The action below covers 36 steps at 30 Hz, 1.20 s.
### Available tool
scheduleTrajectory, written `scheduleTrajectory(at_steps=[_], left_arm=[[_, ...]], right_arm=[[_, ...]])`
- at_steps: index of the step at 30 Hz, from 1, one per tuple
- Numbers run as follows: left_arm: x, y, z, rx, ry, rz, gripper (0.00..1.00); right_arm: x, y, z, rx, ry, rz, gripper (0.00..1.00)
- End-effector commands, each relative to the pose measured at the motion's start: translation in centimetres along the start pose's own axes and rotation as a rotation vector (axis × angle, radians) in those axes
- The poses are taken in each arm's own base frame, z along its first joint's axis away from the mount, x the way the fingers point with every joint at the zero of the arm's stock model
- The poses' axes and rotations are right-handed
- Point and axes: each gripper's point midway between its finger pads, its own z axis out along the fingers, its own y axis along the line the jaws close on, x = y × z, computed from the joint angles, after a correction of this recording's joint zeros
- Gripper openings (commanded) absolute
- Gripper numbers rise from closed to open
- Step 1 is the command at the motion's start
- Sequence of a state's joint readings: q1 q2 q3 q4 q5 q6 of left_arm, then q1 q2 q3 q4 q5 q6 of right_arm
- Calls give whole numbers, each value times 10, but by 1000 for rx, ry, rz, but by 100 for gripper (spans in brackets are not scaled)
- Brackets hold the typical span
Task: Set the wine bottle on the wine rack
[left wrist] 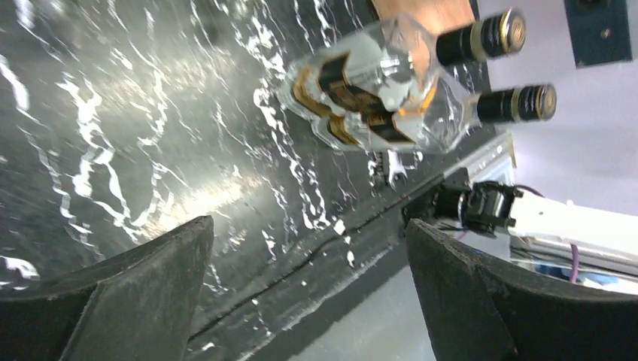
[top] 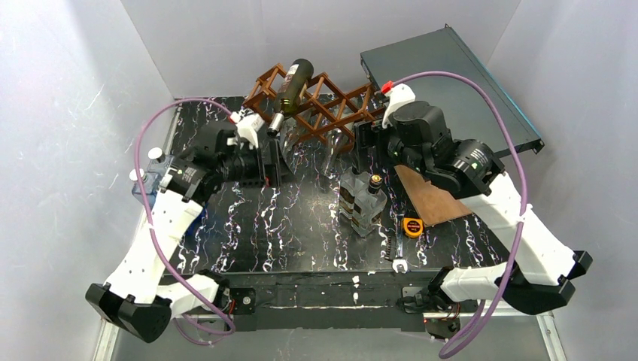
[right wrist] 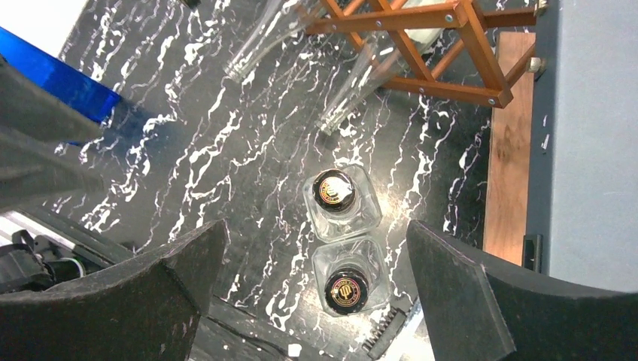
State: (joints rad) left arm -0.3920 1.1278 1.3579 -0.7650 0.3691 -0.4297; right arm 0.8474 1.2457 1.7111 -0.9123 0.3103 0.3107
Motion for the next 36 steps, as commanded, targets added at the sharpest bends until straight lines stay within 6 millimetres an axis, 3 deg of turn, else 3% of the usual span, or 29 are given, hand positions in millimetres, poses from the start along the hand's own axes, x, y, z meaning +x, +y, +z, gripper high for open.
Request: scheduleTrajectory(at_steps=[1, 6, 14, 24, 36], left_arm=[[39, -28, -15, 109, 61, -51, 98], [53, -30, -29, 103, 25, -74, 98], [47, -16, -36, 1, 11, -40, 98], [37, -16, -43, -18, -31, -2, 98], [30, -17, -67, -28, -99, 49, 98]], right_arm=[[1, 2, 0, -4, 37, -41, 100], [15, 6, 19, -14, 102, -95, 82], [35, -3, 45, 38, 185, -198, 66], [48, -8, 67, 70, 194, -228, 63], [71, -10, 86, 74, 232, -243, 54]])
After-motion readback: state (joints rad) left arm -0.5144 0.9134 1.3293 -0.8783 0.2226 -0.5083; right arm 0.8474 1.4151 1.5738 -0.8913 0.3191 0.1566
